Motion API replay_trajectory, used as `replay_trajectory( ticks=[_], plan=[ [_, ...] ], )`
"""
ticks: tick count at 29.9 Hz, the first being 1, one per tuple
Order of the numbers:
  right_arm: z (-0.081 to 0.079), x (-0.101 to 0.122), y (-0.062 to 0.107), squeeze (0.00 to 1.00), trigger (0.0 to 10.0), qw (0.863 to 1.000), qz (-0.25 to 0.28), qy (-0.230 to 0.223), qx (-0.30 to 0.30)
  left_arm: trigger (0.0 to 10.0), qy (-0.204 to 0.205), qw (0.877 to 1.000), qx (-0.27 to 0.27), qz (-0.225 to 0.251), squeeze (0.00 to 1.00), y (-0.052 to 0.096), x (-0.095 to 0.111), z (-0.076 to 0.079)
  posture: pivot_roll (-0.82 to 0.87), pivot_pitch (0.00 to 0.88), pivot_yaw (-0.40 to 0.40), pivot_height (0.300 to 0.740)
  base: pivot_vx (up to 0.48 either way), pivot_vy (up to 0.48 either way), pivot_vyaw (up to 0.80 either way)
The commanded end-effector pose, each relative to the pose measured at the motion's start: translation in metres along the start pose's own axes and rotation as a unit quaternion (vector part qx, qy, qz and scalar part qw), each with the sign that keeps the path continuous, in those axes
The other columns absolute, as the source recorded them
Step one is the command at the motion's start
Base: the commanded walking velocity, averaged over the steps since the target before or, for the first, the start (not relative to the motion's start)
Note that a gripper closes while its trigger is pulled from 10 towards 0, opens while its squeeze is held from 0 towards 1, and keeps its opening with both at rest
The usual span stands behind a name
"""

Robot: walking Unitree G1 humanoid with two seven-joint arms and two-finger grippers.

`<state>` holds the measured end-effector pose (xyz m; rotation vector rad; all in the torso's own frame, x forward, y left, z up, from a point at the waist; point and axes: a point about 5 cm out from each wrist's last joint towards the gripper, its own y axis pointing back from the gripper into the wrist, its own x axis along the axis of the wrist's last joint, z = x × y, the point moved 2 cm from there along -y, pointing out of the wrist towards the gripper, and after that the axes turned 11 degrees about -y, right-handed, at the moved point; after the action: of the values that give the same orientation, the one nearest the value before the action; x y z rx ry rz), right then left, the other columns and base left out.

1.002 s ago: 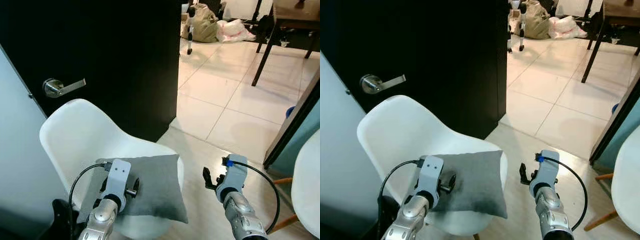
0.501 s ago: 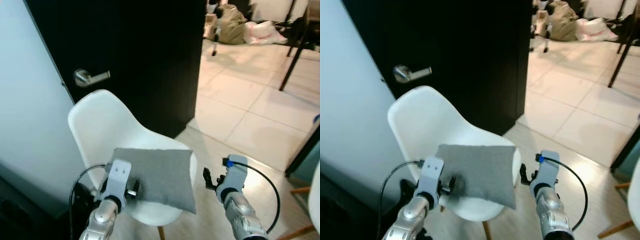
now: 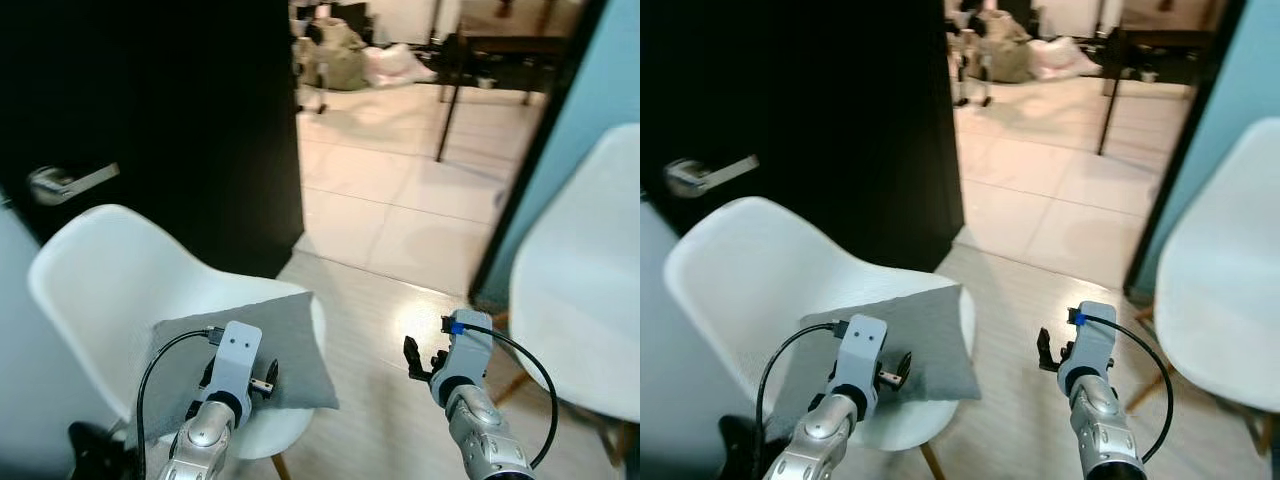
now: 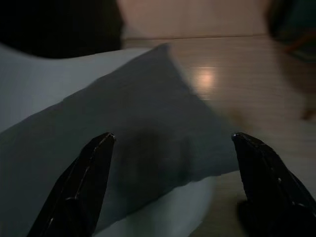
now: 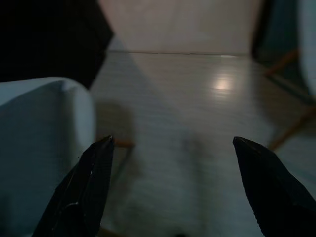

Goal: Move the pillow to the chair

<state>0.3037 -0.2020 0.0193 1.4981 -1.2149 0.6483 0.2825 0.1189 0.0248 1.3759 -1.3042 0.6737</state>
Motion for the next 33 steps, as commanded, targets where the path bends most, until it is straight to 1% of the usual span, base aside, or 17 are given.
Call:
replay_trajectory(
  ticks=[1,4,5,8,11,25,33],
  plan=[
    [-0.001,-0.005,-0.001,0.0,10.0,1.0,-0.013,0.001,-0.002,10.0,0.001,1.0,-0.023,-0.015,0.0,0.0,-0.006,0.005,-0.04,0.057,0.036,0.74,0.0,0.0,-0.77],
    [-0.001,-0.005,-0.001,0.0,10.0,1.0,-0.014,0.003,-0.002,10.0,0.005,0.999,-0.037,-0.021,0.0,0.0,-0.008,0.009,-0.04,0.057,0.036,0.74,0.0,0.0,-0.76],
    [-0.001,-0.006,-0.001,0.0,10.0,1.0,-0.016,0.004,-0.002,10.0,0.005,0.998,-0.052,-0.024,0.0,0.001,-0.009,0.013,-0.04,0.054,0.035,0.74,0.0,0.0,-0.77],
    [-0.002,-0.006,-0.001,0.0,10.0,1.0,-0.017,0.006,-0.001,10.0,0.006,0.997,-0.076,-0.026,0.0,0.002,-0.01,0.02,-0.04,0.052,0.035,0.74,0.0,0.0,-0.77],
    [-0.002,-0.006,-0.001,0.0,10.0,1.0,-0.018,0.007,-0.001,10.0,0.005,0.996,-0.085,-0.026,0.0,0.002,-0.01,0.022,-0.04,0.052,0.035,0.74,0.0,0.0,-0.77],
    [-0.001,-0.006,-0.001,0.0,10.0,1.0,-0.022,0.007,-0.003,10.0,-0.002,0.995,-0.098,-0.013,0.0,0.004,-0.008,0.02,-0.04,0.06,0.034,0.74,0.0,0.0,-0.77],
    [-0.002,-0.006,-0.001,0.0,10.0,1.0,-0.021,0.006,-0.004,10.0,0.0,0.996,-0.089,-0.014,0.0,0.003,-0.009,0.015,-0.05,0.059,0.037,0.74,0.0,0.0,-0.77]
  ],
)
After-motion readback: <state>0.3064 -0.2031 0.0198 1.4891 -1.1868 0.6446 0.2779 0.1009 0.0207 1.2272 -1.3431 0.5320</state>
